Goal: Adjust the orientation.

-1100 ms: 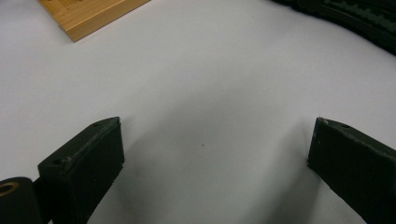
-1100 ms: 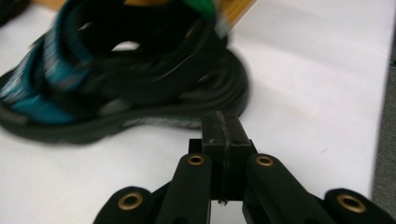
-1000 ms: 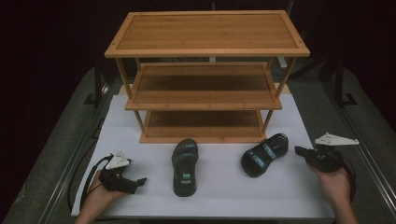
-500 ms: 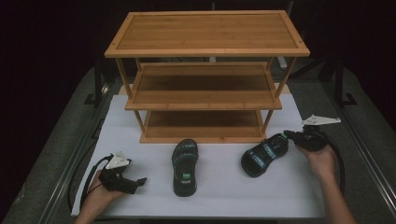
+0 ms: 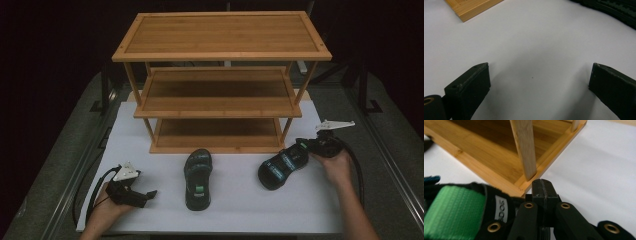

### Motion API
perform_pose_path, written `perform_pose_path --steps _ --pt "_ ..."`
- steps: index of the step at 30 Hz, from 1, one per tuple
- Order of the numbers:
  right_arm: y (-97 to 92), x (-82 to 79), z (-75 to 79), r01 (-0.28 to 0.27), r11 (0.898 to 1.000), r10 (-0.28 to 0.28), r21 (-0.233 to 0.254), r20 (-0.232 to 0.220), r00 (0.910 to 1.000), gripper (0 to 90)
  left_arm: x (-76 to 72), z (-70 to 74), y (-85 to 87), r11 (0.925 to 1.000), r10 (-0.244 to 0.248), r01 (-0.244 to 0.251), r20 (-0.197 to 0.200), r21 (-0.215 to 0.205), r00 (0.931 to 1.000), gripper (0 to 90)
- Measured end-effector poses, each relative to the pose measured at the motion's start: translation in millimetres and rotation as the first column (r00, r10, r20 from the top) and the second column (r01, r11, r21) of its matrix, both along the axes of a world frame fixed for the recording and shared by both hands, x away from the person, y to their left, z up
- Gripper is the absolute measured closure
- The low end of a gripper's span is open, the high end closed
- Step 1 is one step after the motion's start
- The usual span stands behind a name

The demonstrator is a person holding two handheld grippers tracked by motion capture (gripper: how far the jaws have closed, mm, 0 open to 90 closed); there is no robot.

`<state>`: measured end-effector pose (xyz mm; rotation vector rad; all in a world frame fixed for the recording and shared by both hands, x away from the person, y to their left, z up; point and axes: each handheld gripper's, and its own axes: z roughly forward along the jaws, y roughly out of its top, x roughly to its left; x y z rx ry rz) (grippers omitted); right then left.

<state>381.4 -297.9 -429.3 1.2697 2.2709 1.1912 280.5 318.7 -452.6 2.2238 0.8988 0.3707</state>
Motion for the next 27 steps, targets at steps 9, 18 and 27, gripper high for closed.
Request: perform_pose_path --steps 9,18,27 --pt "-5.2 -12.9 2.1 -0.017 0.999 0.016 -0.041 -0.02 0.9997 89.8 -0.1 0.0 0.0 1.0 0.0 0.0 0.0 0.001 1.0 2.9" --pt "-12.4 -25.9 2.1 -0.019 0.999 0.018 -0.032 -0.022 0.9996 89.8 -0.1 0.0 -0.1 1.0 0.0 0.0 0.0 0.001 1.0 2.9" --pt "-16.5 -44.9 3.5 -0.03 0.999 0.03 -0.02 -0.023 0.9993 89.8 0.0 0.1 0.1 1.0 -0.001 0.001 -0.002 0.002 1.0 2.9"
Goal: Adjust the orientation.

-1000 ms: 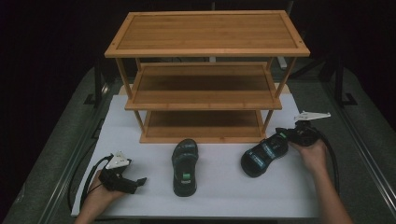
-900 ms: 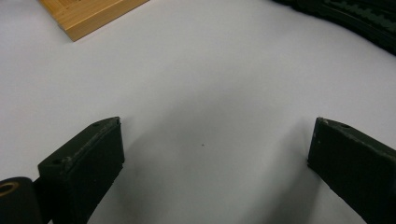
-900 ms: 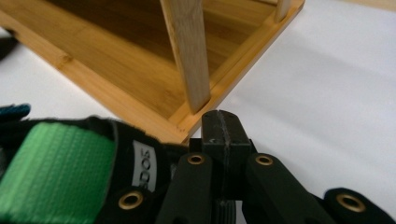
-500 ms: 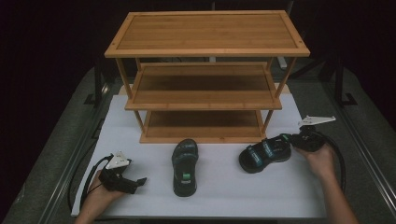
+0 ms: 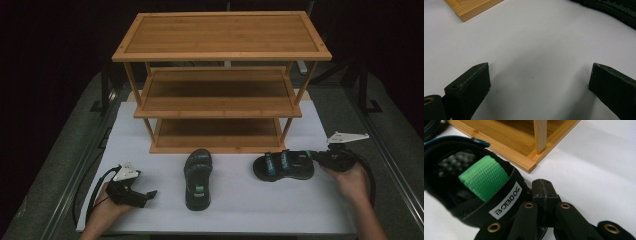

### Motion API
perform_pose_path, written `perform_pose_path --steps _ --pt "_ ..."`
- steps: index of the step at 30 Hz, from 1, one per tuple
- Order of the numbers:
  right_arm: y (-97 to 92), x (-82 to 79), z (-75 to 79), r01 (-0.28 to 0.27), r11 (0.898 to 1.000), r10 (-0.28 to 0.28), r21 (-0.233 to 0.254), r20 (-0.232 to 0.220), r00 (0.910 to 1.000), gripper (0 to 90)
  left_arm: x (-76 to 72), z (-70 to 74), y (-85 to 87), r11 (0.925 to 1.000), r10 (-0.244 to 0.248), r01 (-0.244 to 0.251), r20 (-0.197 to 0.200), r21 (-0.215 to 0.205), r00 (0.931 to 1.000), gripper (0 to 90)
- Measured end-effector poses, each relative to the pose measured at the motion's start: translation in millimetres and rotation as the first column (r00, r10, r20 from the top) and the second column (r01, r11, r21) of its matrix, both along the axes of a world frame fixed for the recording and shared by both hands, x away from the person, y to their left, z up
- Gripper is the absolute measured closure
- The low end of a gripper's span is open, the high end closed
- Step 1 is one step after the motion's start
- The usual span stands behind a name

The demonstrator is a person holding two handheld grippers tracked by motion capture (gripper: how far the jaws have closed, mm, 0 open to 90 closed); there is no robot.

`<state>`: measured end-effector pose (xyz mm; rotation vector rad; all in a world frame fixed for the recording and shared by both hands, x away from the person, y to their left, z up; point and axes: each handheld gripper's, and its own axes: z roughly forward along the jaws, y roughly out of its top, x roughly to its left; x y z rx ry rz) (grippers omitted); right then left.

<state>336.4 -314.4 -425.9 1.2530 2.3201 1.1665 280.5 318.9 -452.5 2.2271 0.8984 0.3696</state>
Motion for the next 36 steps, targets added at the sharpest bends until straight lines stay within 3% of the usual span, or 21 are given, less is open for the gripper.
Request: perform_pose_path --steps 7,10,15,21,22,23,26,33,36 --pt "-0.6 -10.1 2.7 -0.018 1.0 0.018 -0.013 -0.013 0.9998 89.8 0.1 0.0 0.0 1.0 0.0 0.0 0.001 -0.001 1.0 2.9" --pt "-3.2 -20.4 1.2 -0.024 1.0 0.024 0.006 -0.01 0.9996 89.9 0.1 0.0 0.1 1.0 0.0 0.0 0.0 0.0 1.0 2.9" --pt "-0.1 -30.7 3.4 -0.046 0.999 0.046 -0.021 -0.008 0.9989 89.8 0.1 0.0 0.0 1.0 0.0 0.0 0.0 0.0 1.0 2.9" --pt "-0.7 -46.7 0.3 -0.053 0.999 0.053 0.01 0.007 0.9986 89.9 0.1 0.0 0.0 1.0 0.0 0.0 -0.001 0.0 1.0 2.9" --pt "-0.1 -49.8 -0.6 -0.08 0.996 0.081 0.045 -0.015 0.9966 89.9 0.1 0.0 0.0 1.0 0.0 0.0 -0.001 0.0 1.0 2.9" --pt "-0.1 -49.8 -0.6 -0.08 0.996 0.081 0.045 -0.015 0.9966 89.9 0.1 0.0 0.0 1.0 0.0 0.0 -0.001 0.0 1.0 2.9" --pt "2.9 -56.7 2.9 -0.073 0.997 0.073 0.015 0.024 0.9971 89.9 0.2 0.0 0.1 1.0 -0.001 0.001 -0.001 0.0 1.0 2.9" --pt "-9.0 -48.1 -0.3 -0.019 1.0 0.019 0.007 0.032 0.9993 89.9 0.3 0.0 0.1 1.0 0.0 0.0 -0.001 0.0 1.0 2.9" --pt "-9.1 -41.1 -14.8 -0.04 0.999 0.04 0.007 -0.017 0.999 89.9 0.2 0.0 0.1 1.0 0.0 0.0 0.0 0.0 1.0 2.9"
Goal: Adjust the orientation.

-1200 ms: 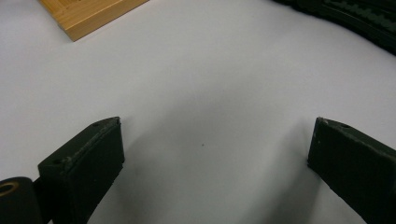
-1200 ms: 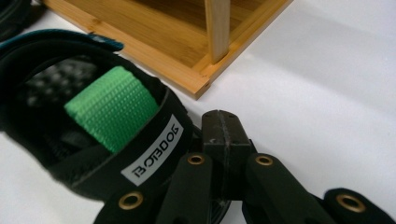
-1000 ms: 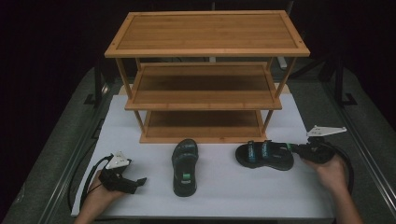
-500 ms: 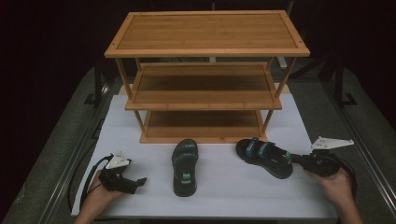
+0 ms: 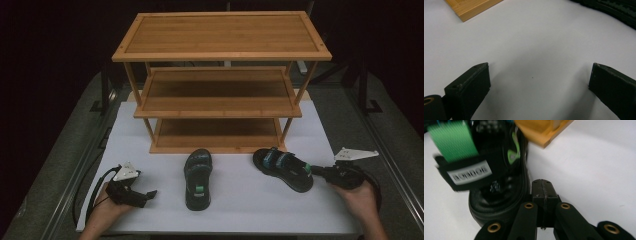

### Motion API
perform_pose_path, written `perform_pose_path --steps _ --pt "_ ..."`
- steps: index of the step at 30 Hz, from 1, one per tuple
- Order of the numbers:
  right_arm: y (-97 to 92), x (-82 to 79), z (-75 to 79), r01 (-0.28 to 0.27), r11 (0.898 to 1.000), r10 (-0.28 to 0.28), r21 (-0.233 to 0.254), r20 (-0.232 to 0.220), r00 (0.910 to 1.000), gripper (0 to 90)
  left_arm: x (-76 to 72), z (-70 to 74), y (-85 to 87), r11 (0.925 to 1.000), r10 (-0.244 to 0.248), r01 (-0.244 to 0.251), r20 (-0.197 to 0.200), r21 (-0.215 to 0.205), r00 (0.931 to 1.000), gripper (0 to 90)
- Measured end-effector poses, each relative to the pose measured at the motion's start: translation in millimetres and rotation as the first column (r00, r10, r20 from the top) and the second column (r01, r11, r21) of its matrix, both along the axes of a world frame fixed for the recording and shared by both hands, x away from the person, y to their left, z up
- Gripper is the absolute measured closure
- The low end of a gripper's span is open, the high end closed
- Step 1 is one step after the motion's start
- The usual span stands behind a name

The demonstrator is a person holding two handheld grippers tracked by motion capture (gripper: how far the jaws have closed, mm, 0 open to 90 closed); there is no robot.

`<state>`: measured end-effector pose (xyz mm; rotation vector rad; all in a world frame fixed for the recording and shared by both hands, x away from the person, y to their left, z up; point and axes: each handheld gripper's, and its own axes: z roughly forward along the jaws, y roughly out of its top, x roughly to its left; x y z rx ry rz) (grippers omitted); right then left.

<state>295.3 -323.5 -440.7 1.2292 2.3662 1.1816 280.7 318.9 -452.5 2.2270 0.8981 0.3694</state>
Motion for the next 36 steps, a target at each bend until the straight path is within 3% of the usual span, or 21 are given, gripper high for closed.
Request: perform_pose_path --steps 11,16,22,25,28,31,34,36 --pt "6.7 -19.5 0.1 -0.061 0.998 0.061 0.008 -0.01 0.9981 89.8 0.0 0.0 0.0 1.0 0.0 0.0 0.0 0.0 1.0 2.9" --pt "22.4 -35.4 0.7 -0.13 0.991 0.13 0.011 -0.02 0.9913 89.8 0.1 0.1 0.1 1.0 -0.001 0.001 -0.001 0.001 1.0 2.9" --pt "40.1 -41.6 1.9 -0.195 0.981 0.195 0.013 -0.021 0.9806 89.8 0.1 0.1 0.1 1.0 0.0 0.0 -0.002 0.001 1.0 2.9" --pt "42.6 -41.8 2.6 -0.202 0.979 0.202 0.004 -0.019 0.9792 89.7 0.1 0.1 0.1 1.0 -0.001 0.001 -0.001 0.001 1.0 2.9" --pt "36.7 -40.8 7.6 -0.179 0.984 0.179 0.003 0.003 0.9838 89.4 0.2 0.0 0.1 1.0 0.0 0.0 -0.001 0.0 1.0 2.9" --pt "26.8 -36.9 20.5 -0.143 0.989 0.141 0.031 0.038 0.9892 83.5 0.2 0.0 0.1 1.0 0.0 0.0 -0.002 0.0 1.0 2.9" --pt "26.6 -23.9 42.5 -0.147 0.987 0.142 0.066 0.08 0.9866 75.2 0.1 0.0 0.0 1.0 0.0 0.0 -0.001 0.0 1.0 2.9" --pt "28.1 -21.1 46.0 -0.149 0.987 0.143 0.067 0.087 0.9859 73.7 0.2 0.0 0.0 1.0 0.0 0.0 -0.001 0.0 1.0 2.9"
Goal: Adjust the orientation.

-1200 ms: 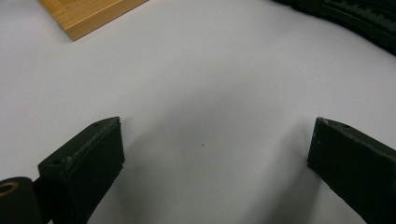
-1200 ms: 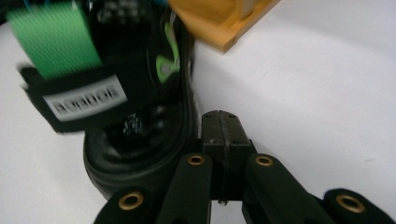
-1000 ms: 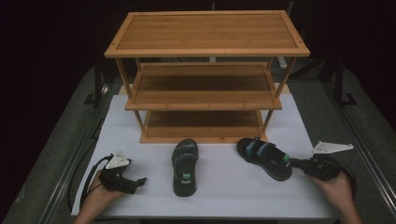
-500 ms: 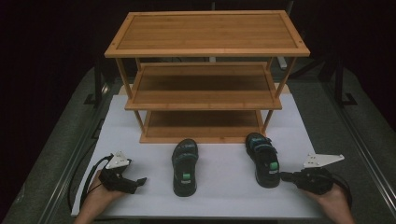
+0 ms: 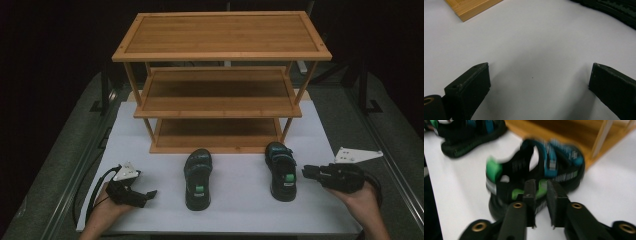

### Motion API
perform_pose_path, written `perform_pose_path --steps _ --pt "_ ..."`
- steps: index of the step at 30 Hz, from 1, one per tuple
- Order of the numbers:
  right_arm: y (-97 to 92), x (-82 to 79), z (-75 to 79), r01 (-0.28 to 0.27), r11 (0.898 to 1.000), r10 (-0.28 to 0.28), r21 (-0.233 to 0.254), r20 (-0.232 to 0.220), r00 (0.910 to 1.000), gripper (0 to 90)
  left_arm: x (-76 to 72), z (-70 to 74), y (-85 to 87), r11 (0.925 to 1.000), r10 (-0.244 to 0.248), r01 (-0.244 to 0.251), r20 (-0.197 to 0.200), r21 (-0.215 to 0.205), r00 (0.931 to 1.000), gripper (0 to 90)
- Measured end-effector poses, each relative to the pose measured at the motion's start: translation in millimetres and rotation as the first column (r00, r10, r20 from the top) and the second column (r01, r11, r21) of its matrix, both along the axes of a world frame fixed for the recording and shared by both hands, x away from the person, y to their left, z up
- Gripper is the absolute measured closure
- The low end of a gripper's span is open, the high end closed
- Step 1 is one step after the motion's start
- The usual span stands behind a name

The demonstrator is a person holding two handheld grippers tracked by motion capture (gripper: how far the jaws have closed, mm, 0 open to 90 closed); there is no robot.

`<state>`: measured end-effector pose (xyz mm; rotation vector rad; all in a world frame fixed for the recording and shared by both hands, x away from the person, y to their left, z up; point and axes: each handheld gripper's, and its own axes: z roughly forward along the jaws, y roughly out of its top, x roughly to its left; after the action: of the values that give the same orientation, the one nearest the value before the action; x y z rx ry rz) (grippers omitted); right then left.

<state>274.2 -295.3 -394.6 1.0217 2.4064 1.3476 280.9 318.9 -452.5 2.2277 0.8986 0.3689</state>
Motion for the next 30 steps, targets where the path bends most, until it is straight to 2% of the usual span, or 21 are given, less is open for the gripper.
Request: perform_pose_path --steps 2,3,4,6,14,24,30 --pt "7.9 11.7 10.8 -0.02 1.0 0.02 -0.002 0.015 0.9997 69.2 0.1 0.0 0.1 1.0 -0.001 0.001 0.001 0.0 1.0 2.9" --pt "7.9 11.7 10.8 -0.02 1.0 0.02 -0.002 0.015 0.9997 69.2 0.1 -0.1 -0.1 1.0 0.001 -0.001 0.001 -0.002 1.0 2.9" --pt "14.3 21.5 15.2 -0.032 0.999 0.032 -0.011 0.018 0.9993 65.8 0.1 -0.1 0.0 1.0 0.001 -0.001 0.001 -0.002 1.0 2.9" --pt "15.5 23.3 15.8 -0.032 0.999 0.032 -0.013 0.02 0.9993 65.6 0.1 -0.1 0.0 1.0 0.001 -0.001 0.001 -0.002 1.0 2.9" --pt "33.6 48.4 18.8 -0.071 0.997 0.071 -0.012 0.001 0.9974 57.0 0.1 -0.1 0.0 1.0 0.0 0.0 0.001 -0.002 1.0 2.9" --pt "44.6 61.6 0.6 -0.115 0.993 0.113 -0.021 -0.068 0.9913 54.6 0.1 0.0 0.1 1.0 -0.001 0.001 -0.001 0.0 1.0 2.9" --pt "47.0 63.3 -4.9 -0.131 0.991 0.129 -0.026 -0.08 0.9884 56.8 0.2 0.0 0.2 1.0 -0.001 0.001 -0.001 -0.001 1.0 2.9"
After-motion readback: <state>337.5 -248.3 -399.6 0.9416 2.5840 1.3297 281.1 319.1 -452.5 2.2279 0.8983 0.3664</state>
